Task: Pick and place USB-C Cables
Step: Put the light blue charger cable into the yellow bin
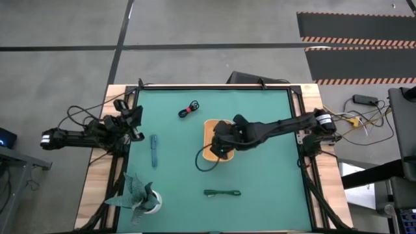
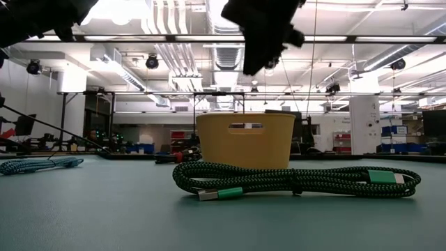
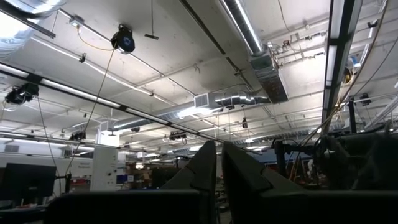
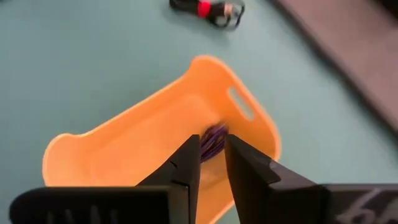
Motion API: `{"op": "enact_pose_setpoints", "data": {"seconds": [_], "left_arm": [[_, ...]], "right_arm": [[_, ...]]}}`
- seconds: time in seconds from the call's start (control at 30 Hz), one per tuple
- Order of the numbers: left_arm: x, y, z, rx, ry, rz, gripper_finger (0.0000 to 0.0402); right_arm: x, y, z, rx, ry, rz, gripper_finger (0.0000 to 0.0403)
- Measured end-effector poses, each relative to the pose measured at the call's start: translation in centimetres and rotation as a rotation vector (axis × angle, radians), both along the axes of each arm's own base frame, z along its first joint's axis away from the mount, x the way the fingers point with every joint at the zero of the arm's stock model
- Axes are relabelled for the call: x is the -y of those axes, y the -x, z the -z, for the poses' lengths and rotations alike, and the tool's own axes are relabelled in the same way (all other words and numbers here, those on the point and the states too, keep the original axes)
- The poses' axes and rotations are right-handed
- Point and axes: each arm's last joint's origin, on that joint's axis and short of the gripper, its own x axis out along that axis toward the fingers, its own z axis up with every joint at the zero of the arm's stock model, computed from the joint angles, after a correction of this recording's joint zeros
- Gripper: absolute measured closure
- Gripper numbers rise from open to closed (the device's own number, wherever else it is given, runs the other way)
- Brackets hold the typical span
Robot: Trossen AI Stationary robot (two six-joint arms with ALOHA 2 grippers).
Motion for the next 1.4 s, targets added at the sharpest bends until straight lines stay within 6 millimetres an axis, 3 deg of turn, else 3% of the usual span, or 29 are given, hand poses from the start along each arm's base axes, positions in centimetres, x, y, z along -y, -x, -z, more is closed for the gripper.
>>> {"op": "enact_pose_setpoints", "data": {"seconds": [0.27,0.57,0.97,1.4], "left_arm": [[0.0,-0.2,0.2,-0.007,0.049,0.041,0.0389],[0.0,-1.2,0.9,-0.022,0.192,0.158,0.0389],[0.0,-2.9,0.7,-0.077,0.285,0.211,0.0389],[0.0,-5.6,-1.4,-0.127,0.312,0.216,0.0389]], "right_arm": [[-2.4,1.6,-1.8,-0.007,0.213,-0.128,0.0354],[-3.4,3.8,-1.0,0.037,0.301,-0.214,0.036],[-2.6,8.2,0.5,0.309,0.322,-0.444,0.036],[-1.3,13.7,1.6,0.566,0.396,-0.642,0.036]]}}
